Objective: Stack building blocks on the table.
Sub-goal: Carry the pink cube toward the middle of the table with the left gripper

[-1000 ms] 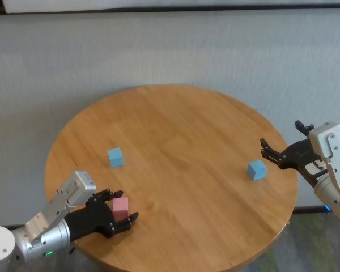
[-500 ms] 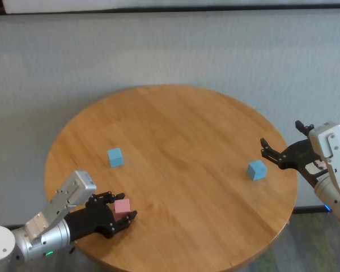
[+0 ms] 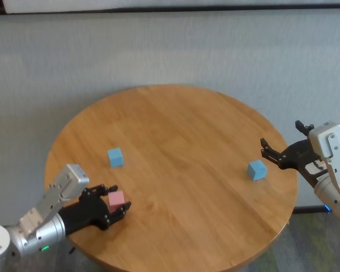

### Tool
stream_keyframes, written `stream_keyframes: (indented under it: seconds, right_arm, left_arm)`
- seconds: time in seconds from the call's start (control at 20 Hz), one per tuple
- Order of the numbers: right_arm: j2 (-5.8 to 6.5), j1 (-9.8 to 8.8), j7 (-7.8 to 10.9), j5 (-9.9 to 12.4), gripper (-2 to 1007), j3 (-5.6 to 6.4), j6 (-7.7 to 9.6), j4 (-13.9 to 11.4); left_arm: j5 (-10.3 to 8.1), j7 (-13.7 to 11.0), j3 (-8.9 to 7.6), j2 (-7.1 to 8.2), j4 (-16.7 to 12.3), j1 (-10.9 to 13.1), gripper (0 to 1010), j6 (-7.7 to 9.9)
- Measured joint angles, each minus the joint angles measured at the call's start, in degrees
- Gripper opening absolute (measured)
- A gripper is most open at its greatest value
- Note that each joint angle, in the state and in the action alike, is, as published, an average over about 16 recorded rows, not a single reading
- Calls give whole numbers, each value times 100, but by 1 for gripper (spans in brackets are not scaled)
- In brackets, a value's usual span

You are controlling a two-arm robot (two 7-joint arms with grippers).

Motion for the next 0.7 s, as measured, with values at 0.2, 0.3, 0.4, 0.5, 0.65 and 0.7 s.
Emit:
stream_keyframes:
  seconds: [0.2, 0.3, 0.4, 0.5, 0.65, 0.7]
  right_arm:
    - [0, 0, 0, 0, 1005, 0, 0, 0]
    - [0, 0, 0, 0, 1005, 0, 0, 0]
    - [0, 0, 0, 0, 1005, 0, 0, 0]
    - [0, 0, 0, 0, 1005, 0, 0, 0]
    - [0, 0, 0, 0, 1005, 0, 0, 0]
    - [0, 0, 0, 0, 1005, 0, 0, 0]
  left_arm:
    - [33, 30, -27, -88, 33, -159, 556, 11]
    - [58, 24, -16, -165, 99, -287, 556, 7]
    - [89, 6, 12, -258, 197, -440, 556, -4]
    - [125, -23, 59, -372, 338, -617, 556, -22]
    - [181, -78, 151, -567, 608, -898, 556, -55]
    - [197, -98, 185, -635, 710, -987, 556, -68]
